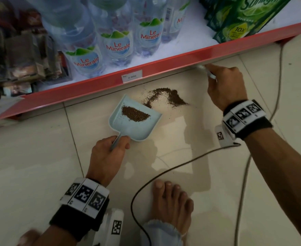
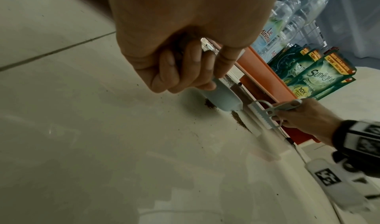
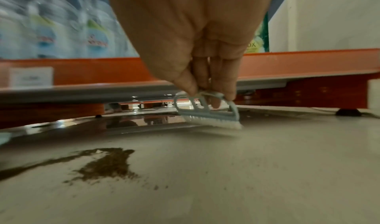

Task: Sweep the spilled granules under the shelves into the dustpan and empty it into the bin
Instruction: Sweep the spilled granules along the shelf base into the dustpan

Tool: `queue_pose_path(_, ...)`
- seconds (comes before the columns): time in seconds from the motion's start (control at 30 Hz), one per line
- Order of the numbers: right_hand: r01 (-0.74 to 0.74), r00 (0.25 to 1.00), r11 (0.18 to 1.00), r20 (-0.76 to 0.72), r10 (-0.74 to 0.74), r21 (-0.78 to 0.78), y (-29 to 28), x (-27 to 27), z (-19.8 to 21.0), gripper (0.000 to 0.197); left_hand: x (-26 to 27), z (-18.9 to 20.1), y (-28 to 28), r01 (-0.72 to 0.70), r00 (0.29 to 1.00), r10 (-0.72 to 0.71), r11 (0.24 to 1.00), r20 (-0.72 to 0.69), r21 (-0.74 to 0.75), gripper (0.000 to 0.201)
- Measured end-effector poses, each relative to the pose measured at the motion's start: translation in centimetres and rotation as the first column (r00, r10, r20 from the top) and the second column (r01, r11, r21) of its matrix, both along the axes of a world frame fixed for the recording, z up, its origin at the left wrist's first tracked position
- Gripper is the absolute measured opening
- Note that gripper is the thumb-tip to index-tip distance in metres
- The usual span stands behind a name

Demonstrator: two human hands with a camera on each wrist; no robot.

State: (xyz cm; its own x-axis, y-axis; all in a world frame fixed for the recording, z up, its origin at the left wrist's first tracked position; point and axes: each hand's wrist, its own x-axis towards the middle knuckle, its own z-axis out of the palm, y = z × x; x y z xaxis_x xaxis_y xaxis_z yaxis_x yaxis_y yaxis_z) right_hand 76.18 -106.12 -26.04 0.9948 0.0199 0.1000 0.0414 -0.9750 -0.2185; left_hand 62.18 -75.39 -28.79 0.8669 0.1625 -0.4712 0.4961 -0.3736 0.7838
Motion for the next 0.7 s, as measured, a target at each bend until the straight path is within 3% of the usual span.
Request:
queue_pose_path(0.07,0.107,0.991,0.994,-0.083,-0.109,-0.03,0.8,1.5,-1.0,0.035,0.2,0.1,-0.1,0.01,1.0,-0.01,1.0,-0.002,0.001,0.031)
queue_pose_path(0.13,0.07,0.99,0.997,-0.125,-0.069,0.009,2.6,2.2,-1.8,0.04,0.3,0.3,-0.3,0.009,1.0,-0.009,1.0,0.002,-0.012,0.031)
queue_pose_path(0.23,-0.172,0.971,0.977,-0.148,0.19,0.128,5.5,2.2,-2.1,0.043,0.4,0.5,-0.2,-0.004,1.0,0.004,1.0,0.014,-0.026,0.032)
queue_pose_path(0.33,-0.447,0.85,0.862,-0.186,0.492,0.238,6.2,0.6,-0.4,0.038,0.3,0.6,0.2,-0.03,0.999,0.031,0.999,0.018,-0.032,0.033)
queue_pose_path(0.4,-0.53,0.806,0.806,-0.139,0.576,0.265,5.3,-0.8,1.0,0.03,0.1,0.6,0.6,-0.038,0.999,0.038,0.999,0.02,-0.032,0.034)
queue_pose_path(0.5,-0.45,0.885,0.864,-0.02,0.466,0.224,3.2,-1.5,1.8,0.029,-0.7,0.3,1.2,-0.042,0.999,0.042,0.999,0.008,-0.032,0.035)
queue_pose_path(0.6,-0.216,0.976,0.974,-0.021,0.218,0.07,2.6,-0.4,0.9,0.035,-1.4,0.2,1.6,-0.062,0.998,0.061,0.998,-0.024,-0.031,0.034)
queue_pose_path(0.7,-0.028,0.999,0.998,-0.026,0.029,0.052,4.2,1.3,-0.7,0.027,-1.6,0.2,1.6,-0.062,0.998,0.061,0.997,-0.034,-0.037,0.033)
